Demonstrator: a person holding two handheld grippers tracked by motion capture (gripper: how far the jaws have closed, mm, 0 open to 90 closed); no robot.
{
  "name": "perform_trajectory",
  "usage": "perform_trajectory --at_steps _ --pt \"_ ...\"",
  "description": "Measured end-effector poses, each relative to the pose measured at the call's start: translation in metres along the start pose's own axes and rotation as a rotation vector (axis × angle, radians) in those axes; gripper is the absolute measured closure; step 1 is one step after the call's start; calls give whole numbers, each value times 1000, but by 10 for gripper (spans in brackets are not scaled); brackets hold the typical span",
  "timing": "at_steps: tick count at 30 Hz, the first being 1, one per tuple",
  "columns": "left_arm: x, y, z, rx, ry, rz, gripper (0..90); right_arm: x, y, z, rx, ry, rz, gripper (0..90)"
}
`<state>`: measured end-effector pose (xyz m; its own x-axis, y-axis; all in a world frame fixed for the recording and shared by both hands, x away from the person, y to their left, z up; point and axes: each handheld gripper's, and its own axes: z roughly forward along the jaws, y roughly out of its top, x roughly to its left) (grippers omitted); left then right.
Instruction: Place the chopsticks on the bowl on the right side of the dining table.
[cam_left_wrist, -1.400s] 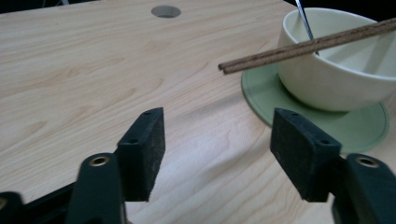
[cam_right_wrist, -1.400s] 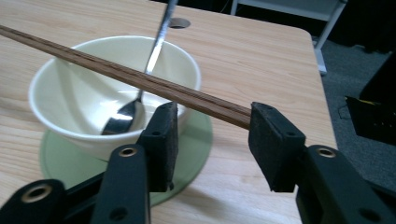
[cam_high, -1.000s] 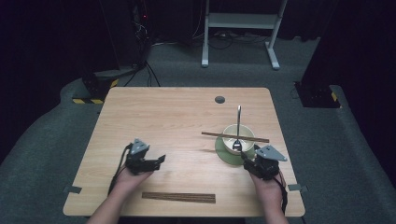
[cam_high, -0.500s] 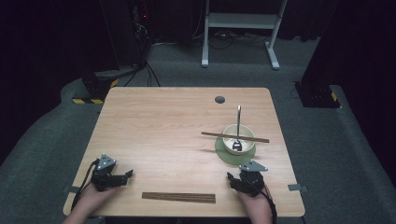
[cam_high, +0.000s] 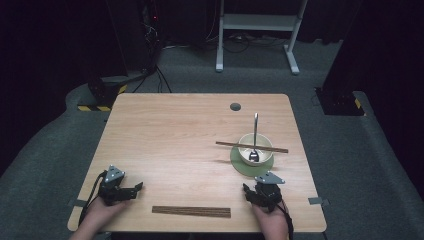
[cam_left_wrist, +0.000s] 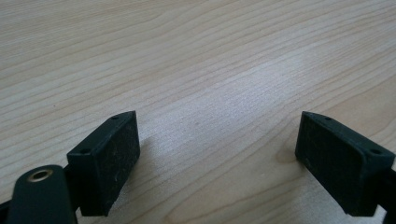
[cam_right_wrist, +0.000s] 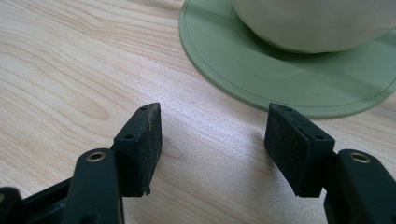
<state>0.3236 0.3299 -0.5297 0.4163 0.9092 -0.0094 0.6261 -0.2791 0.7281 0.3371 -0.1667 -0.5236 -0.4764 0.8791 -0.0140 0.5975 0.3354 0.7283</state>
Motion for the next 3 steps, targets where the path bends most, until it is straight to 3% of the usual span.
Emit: perform_trajectory --at_steps 3 --pt "0 0 0 0 -1 4 137 0 1 1 1 2 -1 367"
